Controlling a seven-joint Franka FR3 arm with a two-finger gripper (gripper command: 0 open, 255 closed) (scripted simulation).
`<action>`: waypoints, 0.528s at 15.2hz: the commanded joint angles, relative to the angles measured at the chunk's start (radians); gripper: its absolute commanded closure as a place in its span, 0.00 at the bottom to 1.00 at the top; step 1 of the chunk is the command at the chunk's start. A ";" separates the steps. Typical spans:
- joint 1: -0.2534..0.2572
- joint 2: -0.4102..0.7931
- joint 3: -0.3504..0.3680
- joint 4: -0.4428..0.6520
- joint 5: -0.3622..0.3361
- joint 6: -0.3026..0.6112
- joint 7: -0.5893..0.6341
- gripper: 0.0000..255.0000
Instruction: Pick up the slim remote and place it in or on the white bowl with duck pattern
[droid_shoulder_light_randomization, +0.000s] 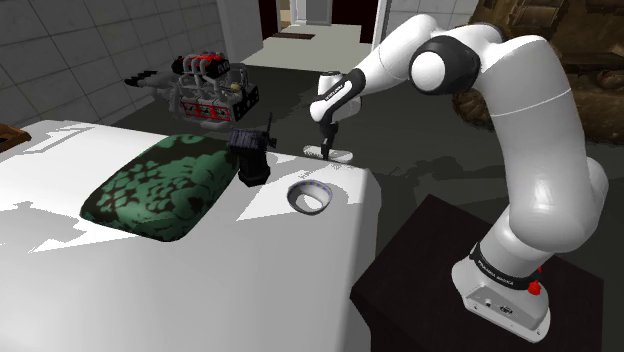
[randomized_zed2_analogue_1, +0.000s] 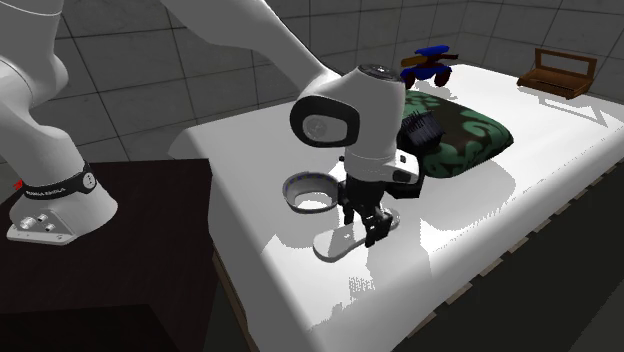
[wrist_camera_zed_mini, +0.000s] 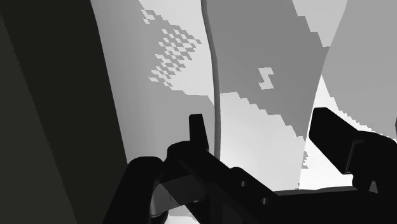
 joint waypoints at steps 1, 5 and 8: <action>0.001 -0.016 -0.002 0.002 -0.002 -0.018 0.001 1.00; 0.004 -0.052 -0.006 0.001 -0.007 -0.053 0.003 1.00; 0.022 -0.089 -0.006 -0.034 -0.012 -0.056 0.021 1.00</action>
